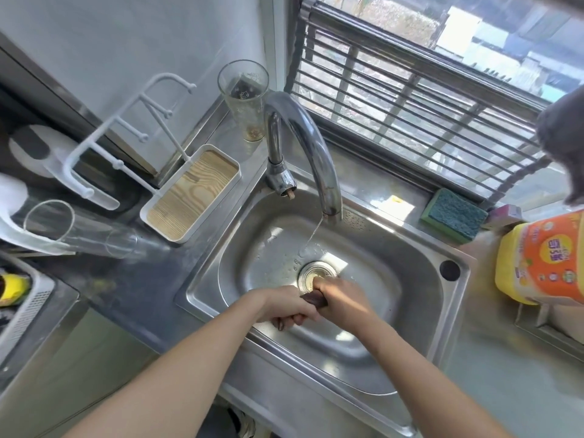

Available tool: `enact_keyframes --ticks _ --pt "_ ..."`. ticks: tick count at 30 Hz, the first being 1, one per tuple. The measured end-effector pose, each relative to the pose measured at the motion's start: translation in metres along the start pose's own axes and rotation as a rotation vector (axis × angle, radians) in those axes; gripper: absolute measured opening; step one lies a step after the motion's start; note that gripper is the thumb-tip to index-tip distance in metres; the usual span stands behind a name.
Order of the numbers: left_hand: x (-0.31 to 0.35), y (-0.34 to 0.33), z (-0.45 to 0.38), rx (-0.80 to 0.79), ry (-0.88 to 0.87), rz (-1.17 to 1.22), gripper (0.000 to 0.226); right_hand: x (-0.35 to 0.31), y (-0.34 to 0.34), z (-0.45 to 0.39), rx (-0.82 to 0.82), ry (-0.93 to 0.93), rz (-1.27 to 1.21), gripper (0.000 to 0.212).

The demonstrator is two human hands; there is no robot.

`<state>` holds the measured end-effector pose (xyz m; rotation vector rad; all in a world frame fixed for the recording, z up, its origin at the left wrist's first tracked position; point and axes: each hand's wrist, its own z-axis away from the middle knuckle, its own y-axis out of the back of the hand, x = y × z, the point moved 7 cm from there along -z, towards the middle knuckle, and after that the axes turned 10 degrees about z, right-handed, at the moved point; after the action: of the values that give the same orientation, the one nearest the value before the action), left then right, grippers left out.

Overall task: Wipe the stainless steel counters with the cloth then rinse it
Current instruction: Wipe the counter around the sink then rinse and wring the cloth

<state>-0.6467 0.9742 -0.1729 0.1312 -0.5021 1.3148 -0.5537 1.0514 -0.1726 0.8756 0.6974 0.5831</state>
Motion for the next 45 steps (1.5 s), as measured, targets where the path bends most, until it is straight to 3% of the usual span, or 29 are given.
enact_keyframes --ticks 2,4,6,8,11,14,17,19,21,24,28,29,34,39,42,45 --pt "0.012 0.017 -0.004 0.172 -0.125 -0.391 0.033 0.007 -0.010 0.003 -0.116 -0.076 -0.188 0.033" --pt "0.023 0.032 -0.002 0.372 -0.229 -0.723 0.037 0.013 -0.010 0.012 -0.213 -0.162 -0.581 0.046" --pt "0.033 0.039 0.004 0.529 -0.452 -0.759 0.032 0.019 -0.001 0.020 -0.252 -0.250 -1.064 0.059" --pt "0.042 0.037 0.012 0.589 -0.700 -0.740 0.037 0.021 0.003 0.024 -0.302 -0.279 -1.357 0.070" --pt "0.057 0.024 0.024 0.617 -0.989 -0.671 0.034 0.006 -0.008 0.024 -0.498 -0.247 -1.589 0.079" --pt "0.064 0.014 0.029 0.609 -1.092 -0.696 0.026 -0.026 -0.012 0.029 -0.798 -0.068 -1.724 0.066" --pt "0.061 0.016 0.031 0.681 -1.090 -0.907 0.022 -0.036 -0.011 0.027 -0.873 -0.121 -1.504 0.037" --pt "0.057 0.018 0.025 0.742 -0.932 -1.101 0.026 -0.029 -0.014 0.019 -0.804 -0.193 -1.241 0.019" --pt "0.051 0.024 0.018 0.744 -0.654 -1.209 0.026 -0.023 -0.015 0.009 -0.744 -0.198 -0.938 0.029" --pt "0.036 0.028 0.004 0.641 -0.307 -1.155 0.028 -0.012 -0.017 -0.008 -0.594 -0.208 -0.460 0.034" --pt "0.036 0.021 0.000 0.586 -0.206 -1.097 0.025 -0.011 -0.014 -0.017 -0.400 -0.142 -0.064 0.012" --pt "0.037 0.020 0.000 0.574 -0.193 -1.078 0.025 -0.011 -0.011 -0.016 -0.359 -0.127 -0.013 0.014" --pt "0.029 0.016 -0.004 0.539 -0.154 -0.735 0.027 -0.004 0.001 -0.014 -0.180 -0.058 0.190 0.025" --pt "0.013 0.006 -0.009 0.427 -0.109 -0.263 0.008 -0.004 0.010 -0.013 -0.116 0.013 0.265 0.018" --pt "0.002 -0.003 -0.011 0.262 -0.028 -0.007 0.011 -0.004 0.012 -0.009 -0.069 0.037 0.274 0.013" --pt "0.000 -0.007 -0.007 0.086 0.071 0.056 0.021 -0.004 0.017 -0.004 -0.012 0.031 0.234 0.011"
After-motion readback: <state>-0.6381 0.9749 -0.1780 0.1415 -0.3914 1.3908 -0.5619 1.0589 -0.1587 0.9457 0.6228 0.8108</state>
